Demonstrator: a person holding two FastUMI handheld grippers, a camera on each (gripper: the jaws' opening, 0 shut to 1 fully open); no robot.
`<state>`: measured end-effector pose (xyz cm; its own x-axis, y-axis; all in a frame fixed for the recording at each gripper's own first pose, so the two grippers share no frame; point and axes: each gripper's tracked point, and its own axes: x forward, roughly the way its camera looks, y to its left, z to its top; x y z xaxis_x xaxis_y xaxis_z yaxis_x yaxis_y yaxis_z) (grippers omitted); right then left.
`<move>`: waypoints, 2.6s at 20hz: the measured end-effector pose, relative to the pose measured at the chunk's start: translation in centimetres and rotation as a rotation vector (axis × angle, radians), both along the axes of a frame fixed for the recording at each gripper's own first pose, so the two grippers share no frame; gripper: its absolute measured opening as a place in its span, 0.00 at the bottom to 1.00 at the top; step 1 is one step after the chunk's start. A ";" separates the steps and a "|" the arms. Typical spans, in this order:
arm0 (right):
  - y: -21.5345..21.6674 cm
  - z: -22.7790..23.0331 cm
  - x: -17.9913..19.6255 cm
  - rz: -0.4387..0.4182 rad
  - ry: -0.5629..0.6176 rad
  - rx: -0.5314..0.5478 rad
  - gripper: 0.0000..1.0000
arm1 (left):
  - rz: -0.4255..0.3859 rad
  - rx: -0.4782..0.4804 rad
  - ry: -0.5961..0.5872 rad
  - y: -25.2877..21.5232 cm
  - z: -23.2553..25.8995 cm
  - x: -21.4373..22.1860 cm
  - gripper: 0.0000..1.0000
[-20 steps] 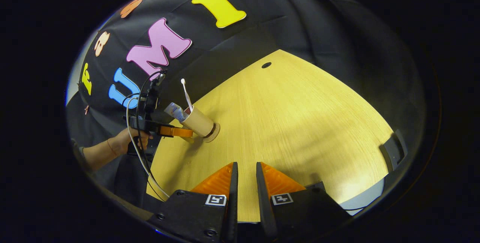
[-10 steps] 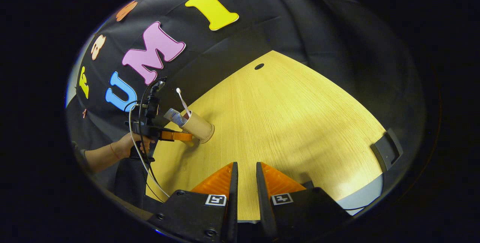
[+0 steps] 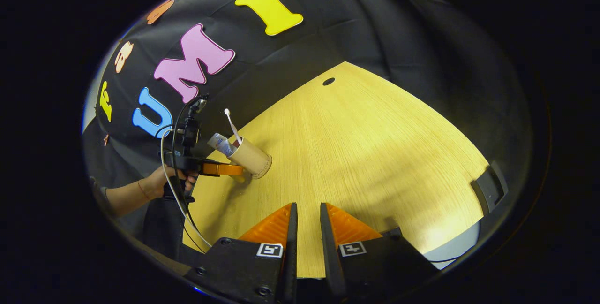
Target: Put the toothbrush and toothpaste on the desktop into the cup, then pick up the cup and place it on the coaster on the desktop.
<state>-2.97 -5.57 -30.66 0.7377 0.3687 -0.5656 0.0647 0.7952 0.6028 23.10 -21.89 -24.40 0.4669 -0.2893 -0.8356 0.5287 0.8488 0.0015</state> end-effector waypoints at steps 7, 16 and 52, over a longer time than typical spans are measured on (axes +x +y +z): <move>0.8 0.5 0.5 -0.008 -0.010 0.000 0.29 | -0.060 0.005 -0.036 0.3 0.5 -0.2 0.38; 3.7 1.3 1.0 0.016 -0.024 -0.003 0.29 | -0.062 -0.021 -0.098 1.8 2.8 -1.6 0.72; 15.9 5.2 1.1 0.293 -0.021 -0.024 0.96 | 0.431 -0.240 -0.277 18.3 7.5 -19.1 0.76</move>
